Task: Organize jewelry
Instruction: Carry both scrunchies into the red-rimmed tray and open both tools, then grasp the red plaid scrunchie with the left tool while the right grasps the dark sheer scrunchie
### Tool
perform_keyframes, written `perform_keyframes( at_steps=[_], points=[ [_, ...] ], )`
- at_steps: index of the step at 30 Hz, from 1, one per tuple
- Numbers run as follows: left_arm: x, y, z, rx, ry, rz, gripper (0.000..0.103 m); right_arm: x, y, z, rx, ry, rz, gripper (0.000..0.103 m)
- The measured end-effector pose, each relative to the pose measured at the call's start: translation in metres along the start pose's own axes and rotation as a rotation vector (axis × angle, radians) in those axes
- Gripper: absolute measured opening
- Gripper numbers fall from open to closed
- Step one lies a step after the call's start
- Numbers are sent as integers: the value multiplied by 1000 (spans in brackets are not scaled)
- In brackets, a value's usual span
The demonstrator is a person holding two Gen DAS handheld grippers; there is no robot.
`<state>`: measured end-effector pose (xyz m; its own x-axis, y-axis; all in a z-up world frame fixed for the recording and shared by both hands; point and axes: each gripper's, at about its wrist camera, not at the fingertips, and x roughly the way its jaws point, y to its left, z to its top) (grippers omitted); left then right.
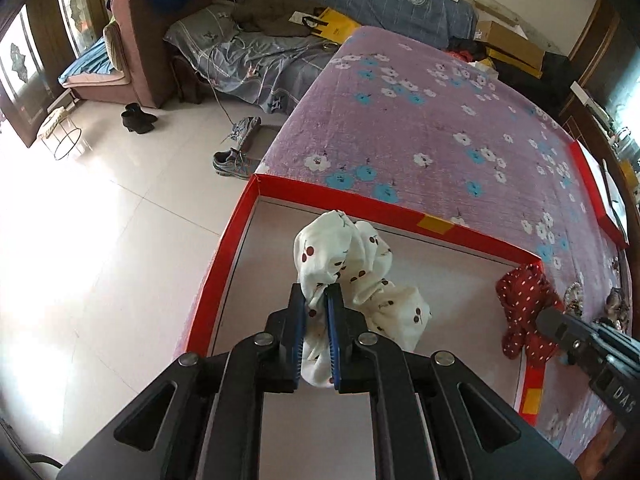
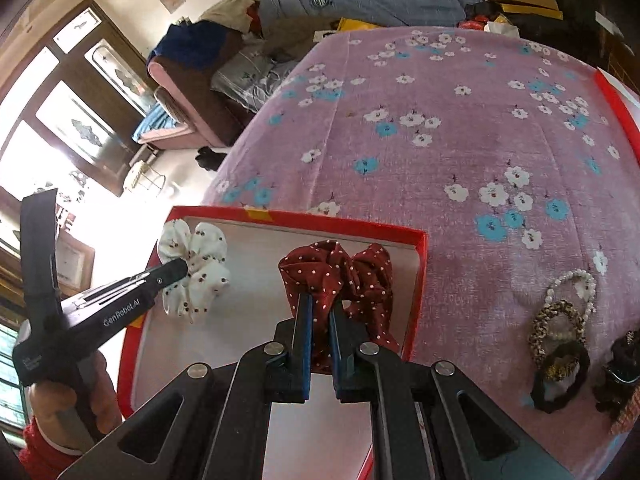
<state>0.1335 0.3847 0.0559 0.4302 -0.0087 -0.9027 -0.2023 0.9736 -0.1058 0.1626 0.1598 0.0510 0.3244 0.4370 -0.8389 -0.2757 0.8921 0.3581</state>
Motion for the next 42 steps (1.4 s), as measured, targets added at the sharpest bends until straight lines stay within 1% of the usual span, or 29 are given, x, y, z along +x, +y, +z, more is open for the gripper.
perform_keyframes(
  at_steps=[1, 3, 4, 5, 6, 7, 8, 9, 11, 13, 16, 19, 22, 26, 30, 33, 36, 39, 42],
  points=[
    [0, 0, 0, -4, -2, -3, 12, 3, 0, 0, -4, 5, -6, 11],
    [-2, 1, -1, -12, -3, -17, 22, 5, 1, 0, -6, 6, -12, 13],
    [-3, 1, -1, -14, -6, -21, 24, 5, 1, 0, -8, 5, -11, 14],
    [-6, 1, -2, -15, -9, -23, 26, 4, 2, 0, -10, 4, -8, 21],
    [-10, 0, -3, -13, -14, -23, 29, 2, 2, 0, -15, 0, -8, 32],
    [-14, 0, -4, -14, -20, -22, 31, -1, 3, -1, -18, -6, -6, 38],
    [-18, -1, -5, -15, -27, -19, 36, -4, 4, 0, -21, -15, -4, 47],
    [-26, -1, -7, -19, -42, -15, 41, -6, 4, 0, -23, -24, -3, 49],
    [-36, -2, -9, -24, -60, -3, 44, -13, 5, -1, -28, -37, 4, 49],
    [-51, -4, -14, -29, -80, 24, 45, -21, 5, -3, -31, -43, 19, 49],
    [-69, -8, -22, -37, -108, 48, 49, -34, 3, -11, -33, -53, 43, 49],
    [-90, -17, -36, -38, -136, 74, 49, -49, -3, -23, -35, -56, 68, 49],
    [-105, -28, -50, -46, -149, 74, 50, -70, -15, -43, -31, -60, 87, 49],
    [-119, -55, -73, -53, -145, 36, 50, -101, -44, -74, -5, -69, 93, 49],
    [-125, -98, -95, -27, -137, -28, 50, -139, -87, -111, 40, -82, 68, 49],
    [-121, -135, -108, 16, -121, -63, 50, -166, -128, -139, 99, -95, 23, 49],
    [-113, -174, -121, 66, -96, -104, 50, -189, -172, -159, 161, -104, -49, 49],
    [-102, -215, -133, 122, -70, -149, 50, -204, -206, -170, 214, -117, -95, 49],
    [-88, -254, -139, 183, -48, -181, 50, -213, -225, -175, 237, -132, -131, 49]
  ],
)
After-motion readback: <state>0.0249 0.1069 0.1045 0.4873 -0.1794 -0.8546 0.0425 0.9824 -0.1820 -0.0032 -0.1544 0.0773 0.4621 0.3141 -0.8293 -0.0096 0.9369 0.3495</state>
